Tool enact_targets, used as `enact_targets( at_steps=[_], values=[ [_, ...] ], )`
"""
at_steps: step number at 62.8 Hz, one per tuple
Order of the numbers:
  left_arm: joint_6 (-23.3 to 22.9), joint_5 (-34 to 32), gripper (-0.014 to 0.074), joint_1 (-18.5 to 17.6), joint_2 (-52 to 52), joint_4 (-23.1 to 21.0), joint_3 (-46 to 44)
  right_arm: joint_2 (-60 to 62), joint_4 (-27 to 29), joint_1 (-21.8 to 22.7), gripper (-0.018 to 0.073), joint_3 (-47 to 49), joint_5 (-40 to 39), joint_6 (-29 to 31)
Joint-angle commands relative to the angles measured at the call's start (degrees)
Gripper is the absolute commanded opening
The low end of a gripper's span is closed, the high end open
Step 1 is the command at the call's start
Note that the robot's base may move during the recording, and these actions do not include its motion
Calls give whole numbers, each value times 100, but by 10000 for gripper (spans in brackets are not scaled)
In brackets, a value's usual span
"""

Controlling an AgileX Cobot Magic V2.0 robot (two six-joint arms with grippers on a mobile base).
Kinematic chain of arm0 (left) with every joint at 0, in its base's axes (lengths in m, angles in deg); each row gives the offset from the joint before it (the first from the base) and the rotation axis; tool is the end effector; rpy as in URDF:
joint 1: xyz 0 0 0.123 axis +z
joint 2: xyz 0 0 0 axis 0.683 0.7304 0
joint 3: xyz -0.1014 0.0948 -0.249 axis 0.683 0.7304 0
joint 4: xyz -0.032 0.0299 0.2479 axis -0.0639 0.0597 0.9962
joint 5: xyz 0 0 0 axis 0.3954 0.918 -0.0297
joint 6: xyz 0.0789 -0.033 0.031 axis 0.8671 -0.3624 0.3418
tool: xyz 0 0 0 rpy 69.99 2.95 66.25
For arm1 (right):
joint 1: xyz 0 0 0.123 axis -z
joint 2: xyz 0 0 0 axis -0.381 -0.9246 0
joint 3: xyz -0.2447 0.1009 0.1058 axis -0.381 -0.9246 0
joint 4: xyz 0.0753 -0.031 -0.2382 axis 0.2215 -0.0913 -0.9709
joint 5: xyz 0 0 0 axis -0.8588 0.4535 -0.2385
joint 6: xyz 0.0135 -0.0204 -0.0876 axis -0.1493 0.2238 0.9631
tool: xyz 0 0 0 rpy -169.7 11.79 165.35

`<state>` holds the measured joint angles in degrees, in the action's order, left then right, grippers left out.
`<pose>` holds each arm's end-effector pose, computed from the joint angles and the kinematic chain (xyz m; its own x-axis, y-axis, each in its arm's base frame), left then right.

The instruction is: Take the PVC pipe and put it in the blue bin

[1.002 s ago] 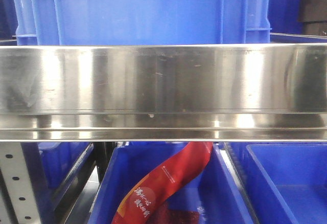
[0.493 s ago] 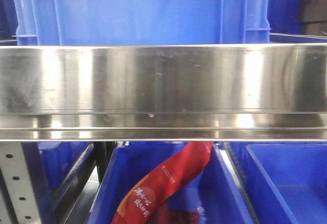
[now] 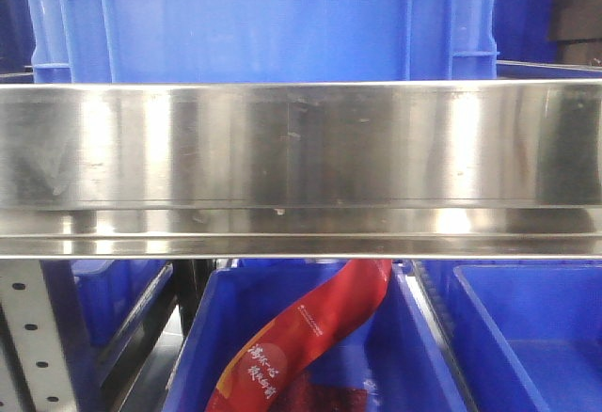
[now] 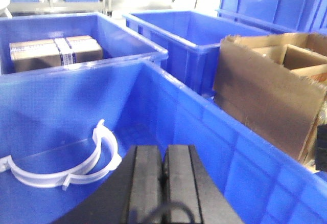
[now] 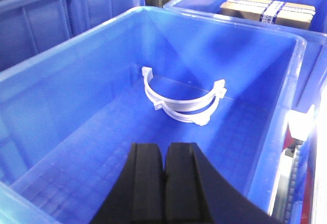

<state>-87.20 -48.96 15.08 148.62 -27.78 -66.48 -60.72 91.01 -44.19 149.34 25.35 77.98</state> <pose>0.2773 -0.1537 0.4651 -0.2443 0.0181 -0.9695 0.4986 0.8599 -0.1096 0.2648 0.1120 0.4481 -0.3687 -0.0682 -0.9270 -0.3975 0.9131 0.0910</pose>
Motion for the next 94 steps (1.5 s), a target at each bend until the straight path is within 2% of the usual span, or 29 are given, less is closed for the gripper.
enact_targets(
  at_steps=[1,12,21,29,38,59,65,74,94],
  values=[
    [-36,117,-111,-34,-163,-126,-22,108,-67,1,-162,57,-141,36],
    [-36,1089,-111,-25,-893,-68,-22,819,-67,1,-162,57,223,36],
    [-36,1162,-111,-25,-1466,95,92,1327,-56,1,-162,-56,33,36],
    [-25,501,-111,-25,-2004,95,743,1765,-56,1,-162,-794,-862,36],
    [-25,-608,-111,-25,-2703,95,2047,2291,-56,1,-162,-2019,-1800,36],
    [-25,-1761,-111,-25,-4041,53,4849,3226,-26,1,-162,-4110,-2141,24],
    [-25,-2232,-111,-25,-4453,75,5237,3517,-10,1,-162,-4231,-2367,24],
    [-25,-2696,-111,-25,-4765,75,5296,3832,-10,1,-162,-4220,-2946,24],
    [-25,-2726,-111,-25,-4869,75,5296,4031,-10,1,-162,-4220,-3153,24]
  ],
)
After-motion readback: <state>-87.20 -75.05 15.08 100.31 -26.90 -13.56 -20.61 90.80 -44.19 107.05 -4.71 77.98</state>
